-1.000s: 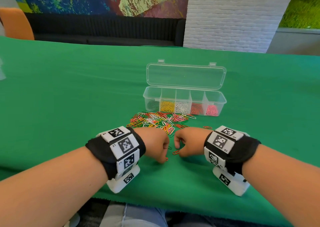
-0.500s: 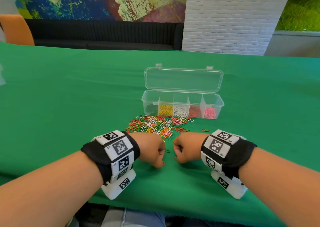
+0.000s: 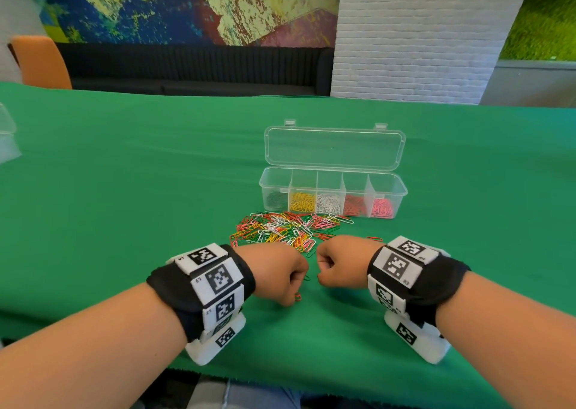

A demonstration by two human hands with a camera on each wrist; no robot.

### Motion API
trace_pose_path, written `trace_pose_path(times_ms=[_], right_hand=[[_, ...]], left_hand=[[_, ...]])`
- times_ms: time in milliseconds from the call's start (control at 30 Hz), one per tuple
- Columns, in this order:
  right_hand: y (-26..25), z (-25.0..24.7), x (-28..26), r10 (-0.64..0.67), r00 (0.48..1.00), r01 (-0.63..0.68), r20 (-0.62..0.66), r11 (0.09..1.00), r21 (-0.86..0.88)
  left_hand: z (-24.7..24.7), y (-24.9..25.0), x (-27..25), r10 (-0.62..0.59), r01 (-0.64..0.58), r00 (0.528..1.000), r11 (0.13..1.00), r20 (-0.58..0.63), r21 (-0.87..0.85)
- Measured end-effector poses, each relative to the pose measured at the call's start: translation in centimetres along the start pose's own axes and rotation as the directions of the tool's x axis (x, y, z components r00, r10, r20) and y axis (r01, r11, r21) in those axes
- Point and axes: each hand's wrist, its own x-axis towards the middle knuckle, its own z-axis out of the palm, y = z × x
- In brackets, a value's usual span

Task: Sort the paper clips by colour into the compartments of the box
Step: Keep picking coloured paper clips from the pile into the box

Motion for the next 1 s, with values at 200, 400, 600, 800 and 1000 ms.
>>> trace_pose_path(times_ms=[200,400,600,800,1000], right_hand=[[-0.1,-0.1,-0.1,0.0,1.0,0.0,0.006,1.0,0.028],[0.2,0.0,0.2,0.056,0.998,-0.056,0.009,0.994,0.096],[-0.3,-1.1,-0.1,0.065,0.997,-0.069,0.032,0.984,0.161],[0.1,-0.8,0.3,0.103,0.994,-0.113,0.048,0.934,0.338],[0.2,-0.9,0.4,0.137,0.986,-0.163,0.095,0.91,0.382]], left_hand=[[0.4,0.0,0.1,-0.012,0.019,0.999,0.99,0.053,-0.137],[-0.7,-2.3,0.1,-0.058,0.081,0.995,0.938,0.077,-0.338],[-0.7,-4.5,-0.2,-0.154,0.147,0.986,0.671,0.058,-0.727],[-1.1,-5.4,-0.4,-0.099,0.189,0.981,0.305,0.166,-0.934],[-1.3,-5.3,0.4,-0.12,0.202,0.976,0.209,0.18,-0.957]])
